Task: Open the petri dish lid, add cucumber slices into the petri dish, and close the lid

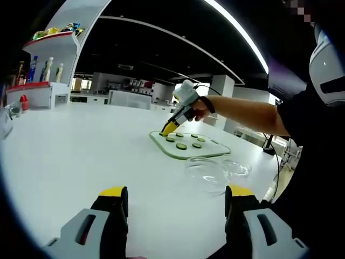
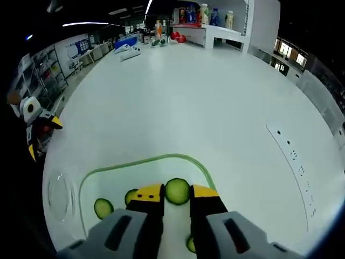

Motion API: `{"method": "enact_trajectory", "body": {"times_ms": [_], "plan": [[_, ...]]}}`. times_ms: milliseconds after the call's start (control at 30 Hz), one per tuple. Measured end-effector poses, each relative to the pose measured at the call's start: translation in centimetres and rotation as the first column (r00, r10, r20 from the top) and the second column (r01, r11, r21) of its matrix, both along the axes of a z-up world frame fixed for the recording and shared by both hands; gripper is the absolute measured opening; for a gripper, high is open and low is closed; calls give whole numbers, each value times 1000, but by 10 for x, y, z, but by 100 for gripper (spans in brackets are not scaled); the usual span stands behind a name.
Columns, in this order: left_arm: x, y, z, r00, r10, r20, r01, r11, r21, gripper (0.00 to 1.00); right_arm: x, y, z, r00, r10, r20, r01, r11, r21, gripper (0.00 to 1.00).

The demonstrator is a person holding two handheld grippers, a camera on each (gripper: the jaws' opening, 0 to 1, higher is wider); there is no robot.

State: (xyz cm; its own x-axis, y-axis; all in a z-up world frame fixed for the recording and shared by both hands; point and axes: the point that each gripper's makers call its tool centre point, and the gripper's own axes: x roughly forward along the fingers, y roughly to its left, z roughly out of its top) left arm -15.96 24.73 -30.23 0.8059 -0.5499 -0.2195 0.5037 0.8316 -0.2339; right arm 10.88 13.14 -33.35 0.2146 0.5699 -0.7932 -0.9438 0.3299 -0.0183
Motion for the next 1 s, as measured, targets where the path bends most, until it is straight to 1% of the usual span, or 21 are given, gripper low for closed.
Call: {"method": "enact_trajectory", "body": {"times_ms": [133,333,433,700,1000], "plan": [[0,0,0,1000,2,-1,-2,1000,0,73,7,1,0,1000,6,7,-6,1000,0,19],[-2,-1,-2,1000,-1,-6,1,1000,3,73,11,1,7,1000,13,19,-14,1000,6,19],[-3,-3,0,1000,-7,-2,7,1000,3,73,12,-1,9,1000,13,24,-13,1000,4,19],[-6,-6,3,1000,-13,5,13,1000,12,73,-4,-10,17,999,21,36,-22,1000,14,19],[-9,-15,9,1000,-25,14,25,999,26,73,-30,-30,30,999,27,47,-29,999,28,19]]}}
